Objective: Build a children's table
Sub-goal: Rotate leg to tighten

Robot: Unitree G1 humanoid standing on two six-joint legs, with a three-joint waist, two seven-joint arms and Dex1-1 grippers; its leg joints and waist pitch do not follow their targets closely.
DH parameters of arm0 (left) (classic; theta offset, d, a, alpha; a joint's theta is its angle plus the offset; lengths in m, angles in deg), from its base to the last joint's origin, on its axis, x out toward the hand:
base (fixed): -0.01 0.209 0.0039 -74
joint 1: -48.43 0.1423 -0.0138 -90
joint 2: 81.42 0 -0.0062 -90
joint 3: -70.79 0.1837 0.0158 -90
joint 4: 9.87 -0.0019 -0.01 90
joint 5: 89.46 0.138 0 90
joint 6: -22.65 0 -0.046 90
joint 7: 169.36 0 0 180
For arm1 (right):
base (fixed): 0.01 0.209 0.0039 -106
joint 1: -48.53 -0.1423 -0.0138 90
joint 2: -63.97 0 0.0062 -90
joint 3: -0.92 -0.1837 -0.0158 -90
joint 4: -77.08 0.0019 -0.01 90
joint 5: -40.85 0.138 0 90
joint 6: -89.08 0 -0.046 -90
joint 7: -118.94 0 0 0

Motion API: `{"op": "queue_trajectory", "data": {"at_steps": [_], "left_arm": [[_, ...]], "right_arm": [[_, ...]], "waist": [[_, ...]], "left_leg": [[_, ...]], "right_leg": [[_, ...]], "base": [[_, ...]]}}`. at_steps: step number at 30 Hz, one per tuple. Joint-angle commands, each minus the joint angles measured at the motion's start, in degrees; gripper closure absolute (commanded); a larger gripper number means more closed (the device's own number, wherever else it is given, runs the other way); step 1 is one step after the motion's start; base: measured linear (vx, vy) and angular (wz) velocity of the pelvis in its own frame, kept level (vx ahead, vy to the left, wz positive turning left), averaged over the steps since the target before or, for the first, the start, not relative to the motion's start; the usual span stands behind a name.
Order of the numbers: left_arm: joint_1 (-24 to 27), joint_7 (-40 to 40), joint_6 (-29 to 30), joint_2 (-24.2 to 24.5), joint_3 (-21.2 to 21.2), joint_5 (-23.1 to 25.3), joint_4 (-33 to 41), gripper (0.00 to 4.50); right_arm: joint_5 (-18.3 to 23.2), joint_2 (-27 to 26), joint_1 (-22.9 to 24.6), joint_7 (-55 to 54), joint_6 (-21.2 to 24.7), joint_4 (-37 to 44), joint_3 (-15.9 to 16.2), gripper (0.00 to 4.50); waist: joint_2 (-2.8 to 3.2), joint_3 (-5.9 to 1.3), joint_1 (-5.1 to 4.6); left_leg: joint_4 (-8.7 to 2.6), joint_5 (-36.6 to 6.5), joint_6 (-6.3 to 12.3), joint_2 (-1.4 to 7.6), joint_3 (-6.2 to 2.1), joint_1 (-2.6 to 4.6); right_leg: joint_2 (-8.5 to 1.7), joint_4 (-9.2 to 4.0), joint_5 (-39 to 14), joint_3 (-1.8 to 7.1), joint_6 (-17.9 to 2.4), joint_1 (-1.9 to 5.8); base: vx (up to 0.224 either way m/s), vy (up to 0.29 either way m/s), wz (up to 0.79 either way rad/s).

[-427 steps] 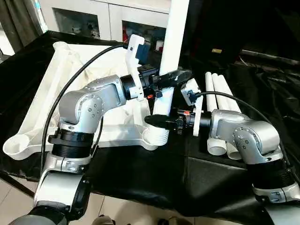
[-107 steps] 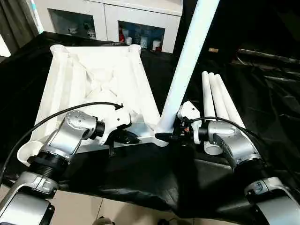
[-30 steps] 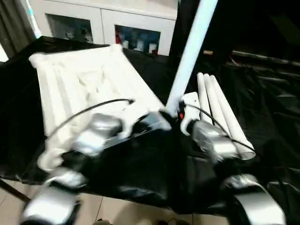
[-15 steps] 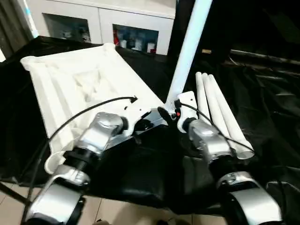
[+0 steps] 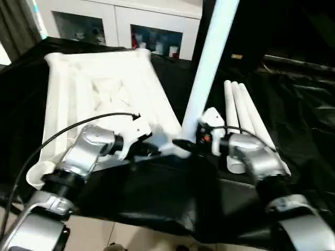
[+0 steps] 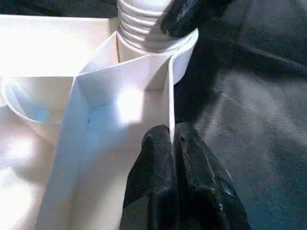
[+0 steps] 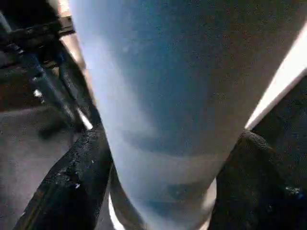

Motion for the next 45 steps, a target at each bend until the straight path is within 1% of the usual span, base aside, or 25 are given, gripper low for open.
{"op": "queue_trajectory", "data": {"at_steps": [1,2,4,7,12,16,18,19,22,23,24,25,26,27,28,30,32,34,35,36,38,40,41,43,45], "left_arm": [[-0.04,2.2,-0.69,-0.65,1.62,-0.82,1.18,4.5],[-0.16,2.3,-0.78,-0.62,1.52,-0.83,1.01,4.5],[-0.29,2.53,-0.79,-0.58,1.35,-0.84,0.93,4.5],[-0.35,2.54,-0.85,-0.49,1.44,-0.97,0.82,4.5],[-0.2,2.55,-0.93,-0.47,1.34,-0.93,0.79,4.5],[-0.05,0.8,-0.69,-1.39,0.89,-0.83,0.43,4.5],[-0.3,-0.97,-0.36,-2.39,0.39,-0.81,-0.19,4.5],[-0.88,-3.55,0.04,-3.6,-0.21,-0.5,-1.16,4.5],[-3.2,-12.73,1.52,-7.89,-1.54,1.27,-5.13,4.5],[-3.38,-13.42,1.63,-8.22,-1.62,1.42,-5.44,4.5],[-3.38,-13.42,1.63,-8.22,-1.62,1.42,-5.44,4.5],[-4.6,-17.63,2.72,-10.77,-1.73,2.32,-7.32,4.5],[-5.33,-20.27,3.61,-12.5,-1.88,2.69,-8.33,4.5],[-6.07,-23.04,4.5,-14.59,-1.7,3.25,-9.12,4.5],[-6.76,-25.62,5.52,-16.83,-1.32,3.81,-9.56,4.5],[-6.95,-26.22,6.21,-17.88,-0.95,4.08,-9.35,4.5],[-7.22,-26.3,6.32,-18.66,-0.76,4.25,-9.45,4.5],[-7.65,-26.22,5.4,-18.87,-0.67,4.35,-10.22,4.5],[-7.7,-26.39,5.26,-18.8,-0.69,4.36,-10.4,4.5],[-7.68,-26.1,4.97,-18.51,-0.64,4.41,-10.5,4.5],[-7.5,-25.35,4.44,-17.91,-0.6,4.58,-10.5,4.5],[-7.3,-24.79,4.19,-17.46,-0.69,4.64,-10.38,4.5],[-7.13,-24.49,4.24,-17.15,-0.7,4.64,-10.14,4.5],[-6.51,-22.53,3.79,-15.88,-0.43,4.44,-9.24,4.5],[-5.92,-20.07,2.77,-14.5,-0.15,4.17,-8.51,4.5]], "right_arm": [[-0.04,0.75,0.29,1.17,0.16,0.63,0.43,1.02],[0.04,0.76,0.33,1.31,0.39,0.73,0.24,1.27],[0.66,0.71,0.59,1.89,1.31,1.29,-0.01,1.27],[0.85,0.75,0.91,2.26,1.6,1.75,0.43,1.63],[0.84,0.41,1.63,2.78,2.25,2.38,0.68,1.78],[1.61,-1.21,2.37,-0.46,4.26,1.4,-0.9,1.87],[1.68,-2.32,2.52,-3.78,5.13,0.18,-1.92,1.88],[1.57,-3.42,2.52,-7.35,5.43,-1.14,-2.91,1.88],[0.83,-7.44,1.94,-21.09,6.67,-5.98,-6.18,1.89],[0.78,-7.75,1.88,-22.16,6.81,-6.35,-6.45,1.89],[0.78,-7.75,1.88,-22.16,6.81,-6.35,-6.45,1.89],[0.85,-10.11,0.93,-30.07,6.8,-9.02,-8.49,1.89],[1.18,-11.56,0.24,-34.4,6.91,-10.56,-9.76,1.89],[2.03,-13.5,-0.8,-39.41,6.77,-12.35,-11.49,1.89],[3.15,-15.69,-2.11,-44.08,7.02,-14.12,-13.25,1.89],[3.69,-16.91,-2.98,-45.58,7.2,-14.96,-13.88,1.89],[2.84,-17.78,-3.83,-46.41,6.77,-15.55,-13.36,1.89],[1.19,-18.19,-4.63,-46.81,5.5,-16.2,-12.33,1.89],[1.07,-18.24,-4.75,-46.69,5.12,-16.33,-12.29,1.89],[0.76,-18.2,-4.82,-46.25,4.73,-16.22,-12.04,1.33],[0.87,-18.23,-5.02,-45.37,4.65,-16.01,-12.25,1.19],[0.57,-18.11,-5.45,-44.81,4.19,-16.24,-12.19,1.07],[0.48,-17.95,-5.66,-44.27,3.86,-16.34,-12.11,0.92],[0.52,-16.81,-5.65,-40.64,3.42,-15.17,-11.29,0.92],[0.31,-15.31,-5.33,-36.34,3.18,-13.68,-10.23,0.92]], "waist": [[1.09,-3.47,-0.14],[1.13,-3.5,-0.07],[1.1,-3.54,-0.05],[1.1,-3.63,0.02],[1.05,-3.62,0.09],[1.08,-3.58,0.12],[1.06,-3.45,0.08],[1.01,-3.37,0.01],[1.04,-3.04,-0.26],[1.11,-3.16,-0.31],[0.99,-3.16,-0.25],[1.07,-3.17,-0.19],[1.11,-2.93,-0.51],[1.58,-2.94,-0.42],[1.46,-3.15,-0.59],[1.46,-3.07,-0.85],[1.37,-3.06,-1.02],[1.27,-3.12,-1.2],[1.25,-3.17,-1.22],[1.25,-3.15,-1.25],[1.08,-3.15,-1.28],[1.08,-3.23,-1.23],[1.0,-3.4,-1.14],[1.05,-3.33,-1.12],[1.0,-3.29,-1.16]], "left_leg": [[-3.9,-11.44,1.54,0.64,0.5,0.26],[-3.91,-11.31,1.35,0.64,0.47,0.27],[-3.89,-10.96,1.32,0.62,0.46,0.25],[-3.85,-9.83,1.41,0.62,0.46,0.24],[-3.82,-9.52,1.61,0.6,0.5,0.24],[-3.88,-10.18,1.2,0.6,0.44,0.24],[-3.94,-10.93,0.82,0.57,0.47,0.3],[-4.07,-11.73,0.39,0.54,0.32,0.2],[-4.14,-14.19,-0.82,0.47,0.37,0.52],[-4.12,-14.53,-1.31,0.37,0.24,0.56],[-4.14,-14.6,-1.4,0.35,0.15,0.57],[-4.12,-14.92,-1.04,0.34,0.16,0.47],[-4.11,-15.49,-1.21,0.25,0.3,0.57],[-4.14,-16.05,-1.64,0.14,0.1,0.75],[-4.05,-17.36,-2.01,0.17,-0.01,1.03],[-4.19,-18.26,-1.8,0.18,-0.1,0.82],[-4.16,-19.78,-1.16,-0.01,-0.11,0.79],[-4.24,-19.91,-0.68,-0.1,-0.25,0.5],[-4.22,-19.83,-0.58,-0.07,-0.24,0.57],[-4.2,-19.85,-0.48,-0.07,-0.24,0.55],[-4.28,-19.63,-0.27,0.0,-0.28,0.28],[-4.23,-18.91,-0.07,0.02,-0.21,0.24],[-4.19,-17.79,-0.03,0.06,-0.12,0.2],[-4.34,-16.73,0.18,0.18,-0.12,-0.13],[-4.35,-16.45,0.47,0.19,-0.05,-0.2]], "right_leg": [[-3.51,-3.63,-9.2,2.32,-13.49,3.42],[-3.53,-3.6,-9.28,2.3,-13.38,3.44],[-3.47,-3.54,-8.81,2.3,-13.38,3.48],[-3.43,-3.3,-6.95,2.26,-13.71,3.54],[-3.44,-3.25,-6.35,2.25,-13.94,3.55],[-3.51,-3.41,-7.97,2.26,-13.44,3.57],[-3.47,-3.63,-9.51,2.3,-13.03,3.43],[-3.48,-3.79,-11.78,2.2,-12.33,3.49],[-3.6,-4.64,-18.43,2.28,-10.52,2.93],[-3.67,-4.77,-20.67,2.26,-9.61,2.93],[-3.64,-4.87,-21.45,2.19,-9.24,2.95],[-3.71,-5.03,-22.27,2.23,-8.65,2.92],[-3.56,-5.27,-23.75,2.31,-8.1,2.41],[-3.58,-5.35,-25.08,2.13,-7.82,2.42],[-3.61,-5.62,-26.41,1.99,-6.99,2.23],[-3.42,-5.62,-25.63,1.92,-6.79,2.25],[-3.26,-5.8,-26.13,1.76,-6.27,2.17],[-3.37,-5.95,-27.26,1.71,-5.6,2.24],[-3.4,-5.99,-27.22,1.74,-5.49,2.12],[-3.37,-5.96,-27.13,1.74,-5.5,2.09],[-3.4,-5.94,-27.17,1.69,-5.46,2.18],[-3.49,-5.86,-26.35,1.82,-5.82,2.15],[-3.51,-5.64,-24.29,1.96,-6.36,2.3],[-3.43,-5.25,-21.34,1.98,-7.34,2.52],[-3.46,-5.21,-20.82,1.97,-7.74,2.58]], "base": [[0.0,0.0,0.0],[0.0,0.0,0.0],[0.0,0.0,0.0],[0.0,0.0,0.0],[0.0,0.0,0.0],[0.0,0.0,0.0],[0.0,0.0,0.0],[0.0,0.0,0.0],[0.0,0.0,0.0],[0.0,0.0,0.0],[0.0,0.0,0.0],[0.0,0.0,0.0],[0.0,0.0,0.0],[0.0,0.0,0.0],[0.0,0.0,0.0],[0.0,0.0,0.0],[0.0,0.0,0.0],[0.0,0.0,0.0],[0.0,0.0,0.0],[0.0,0.0,0.0],[0.0,0.0,0.0],[0.0,0.0,0.0],[0.0,0.0,0.0],[0.0,0.0,0.0],[0.0,0.0,0.0]]}}
